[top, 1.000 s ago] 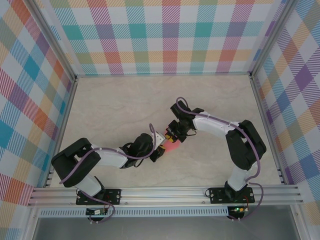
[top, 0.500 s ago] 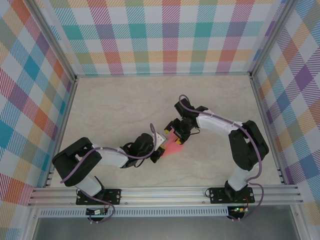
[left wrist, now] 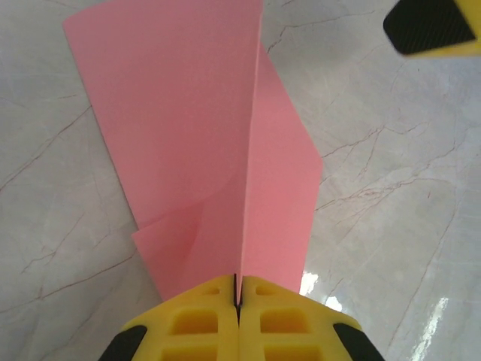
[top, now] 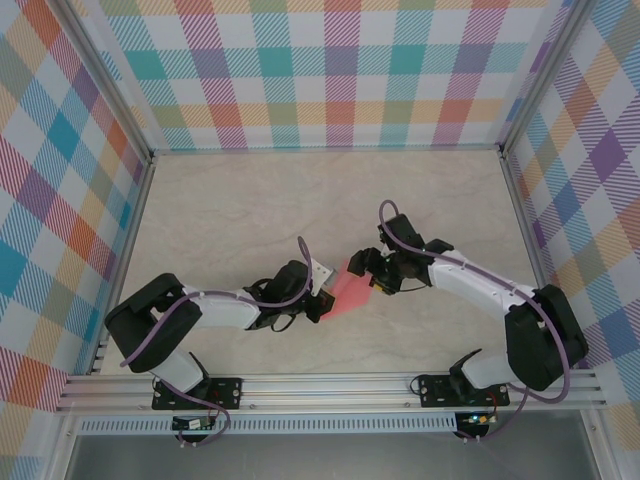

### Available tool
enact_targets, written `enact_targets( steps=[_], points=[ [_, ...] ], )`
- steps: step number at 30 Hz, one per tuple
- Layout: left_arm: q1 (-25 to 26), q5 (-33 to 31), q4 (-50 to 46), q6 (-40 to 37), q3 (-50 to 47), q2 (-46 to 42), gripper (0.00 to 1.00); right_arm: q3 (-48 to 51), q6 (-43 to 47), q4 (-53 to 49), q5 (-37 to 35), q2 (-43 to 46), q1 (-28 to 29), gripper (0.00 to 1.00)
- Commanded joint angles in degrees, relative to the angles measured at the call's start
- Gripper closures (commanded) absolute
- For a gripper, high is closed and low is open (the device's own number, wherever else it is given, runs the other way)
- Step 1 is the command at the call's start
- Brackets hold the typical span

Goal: Fold a paper plane with a square sheet of paper (pick it up from the middle)
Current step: Fourth fold the wing at the center of the table.

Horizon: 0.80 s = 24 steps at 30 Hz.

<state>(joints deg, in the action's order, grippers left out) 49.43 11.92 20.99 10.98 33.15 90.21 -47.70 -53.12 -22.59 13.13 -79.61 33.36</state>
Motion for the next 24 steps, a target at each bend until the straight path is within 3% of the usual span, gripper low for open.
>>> enact_targets(
  steps=[1,10,24],
  points=[
    [1.0,3.1,-2.3,5.6,2.6,1.6,0.98,3.8,3.6,7.2,1.5,0.3,-0.2,0.36],
    [0.9,5.5,-6.0,11.3,5.6,4.1,0.99,9.2,4.2,16.2,3.6,-1.8,-0.2,0.45],
    [0.9,8.8,-5.7,18.4,6.9,6.8,1.00,10.3,3.6,21.4,5.5,-7.5,-0.4,0.49]
  ],
)
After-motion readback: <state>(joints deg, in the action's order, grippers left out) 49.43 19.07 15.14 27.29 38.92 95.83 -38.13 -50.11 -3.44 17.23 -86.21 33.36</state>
